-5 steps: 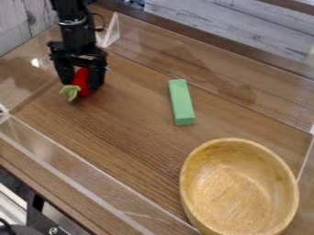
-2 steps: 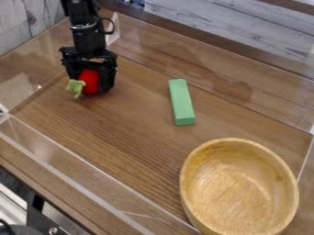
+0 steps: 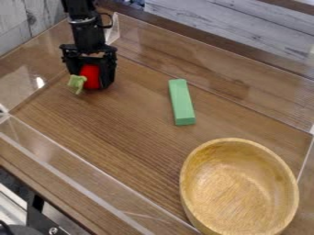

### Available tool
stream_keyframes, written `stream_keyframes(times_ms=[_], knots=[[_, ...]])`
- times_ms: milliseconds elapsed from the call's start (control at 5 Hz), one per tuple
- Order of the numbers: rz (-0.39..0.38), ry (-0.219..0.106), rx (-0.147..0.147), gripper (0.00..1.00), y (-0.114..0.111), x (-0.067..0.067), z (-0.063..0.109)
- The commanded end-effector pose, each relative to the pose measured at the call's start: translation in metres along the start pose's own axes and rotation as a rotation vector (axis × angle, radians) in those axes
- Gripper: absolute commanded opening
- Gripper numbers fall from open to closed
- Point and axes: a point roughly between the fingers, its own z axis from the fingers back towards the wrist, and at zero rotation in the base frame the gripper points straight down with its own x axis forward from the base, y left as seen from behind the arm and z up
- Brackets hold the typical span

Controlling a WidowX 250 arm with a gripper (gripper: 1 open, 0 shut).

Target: Move the red object to the right side of the table

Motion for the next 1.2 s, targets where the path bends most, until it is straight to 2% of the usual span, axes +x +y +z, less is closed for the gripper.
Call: stream_keyframes(times_ms=[0, 200, 600, 800, 1000], knots=[[-0.018, -0.006, -0.013, 1.0, 0.0, 0.008, 0.007], [-0.042, 0.017, -0.024, 1.0, -0.005, 0.012, 0.005], [-0.041, 0.052, -0.041, 1.0, -0.003, 0.0, 0.003], [-0.05, 0.031, -0.049, 0.0, -0.003, 0.007, 0.023], [-0.148, -0.001, -0.052, 0.0, -0.018, 0.016, 0.044]])
